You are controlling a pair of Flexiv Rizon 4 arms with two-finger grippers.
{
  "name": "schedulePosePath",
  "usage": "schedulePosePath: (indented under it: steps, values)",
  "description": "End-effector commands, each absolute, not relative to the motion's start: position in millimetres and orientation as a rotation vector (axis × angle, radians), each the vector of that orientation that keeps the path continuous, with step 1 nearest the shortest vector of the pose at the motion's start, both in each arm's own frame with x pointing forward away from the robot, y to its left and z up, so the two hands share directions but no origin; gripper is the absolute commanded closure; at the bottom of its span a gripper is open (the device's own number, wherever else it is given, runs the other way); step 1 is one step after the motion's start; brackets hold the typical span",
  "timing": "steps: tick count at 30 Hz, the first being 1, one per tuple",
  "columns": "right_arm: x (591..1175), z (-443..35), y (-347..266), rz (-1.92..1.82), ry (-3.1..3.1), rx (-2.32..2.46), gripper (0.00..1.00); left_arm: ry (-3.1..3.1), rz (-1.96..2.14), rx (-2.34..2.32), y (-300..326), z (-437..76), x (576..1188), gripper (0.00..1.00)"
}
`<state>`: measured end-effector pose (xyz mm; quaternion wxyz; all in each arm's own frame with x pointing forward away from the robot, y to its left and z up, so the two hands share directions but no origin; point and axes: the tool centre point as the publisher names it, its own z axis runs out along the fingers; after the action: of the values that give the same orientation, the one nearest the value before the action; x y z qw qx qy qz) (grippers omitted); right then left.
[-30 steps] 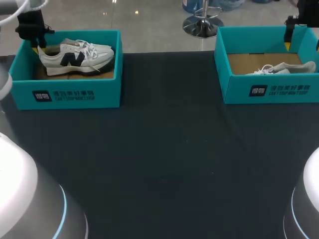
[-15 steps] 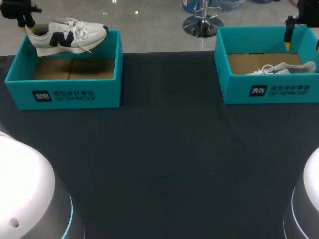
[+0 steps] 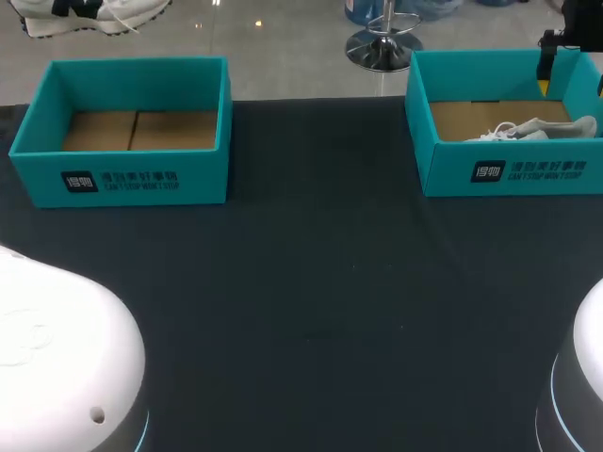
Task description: Take the shoe out of the shoebox, open the shoe tongue, remove and reinsert the insole, then place the shoe into the shoebox
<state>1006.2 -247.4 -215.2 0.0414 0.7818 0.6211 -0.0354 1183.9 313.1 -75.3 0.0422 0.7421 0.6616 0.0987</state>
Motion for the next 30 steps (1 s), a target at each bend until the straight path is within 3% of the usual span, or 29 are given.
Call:
schedulePosePath:
  steps: [1,11,30]
  values:
    - [1007,-215,-247,-0.111,1.902,2.394,0.0,1.972,0.397,2.218,312,-45,1147,1.0]
    - [1007,-215,-247,-0.111,1.902,2.394,0.0,1.975,0.413,2.215,308,-49,1141,1.0]
    - [1007,-215,-247,-0.111,1.902,2.394,0.0,1.876,0.426,2.244,162,-66,958,1.0]
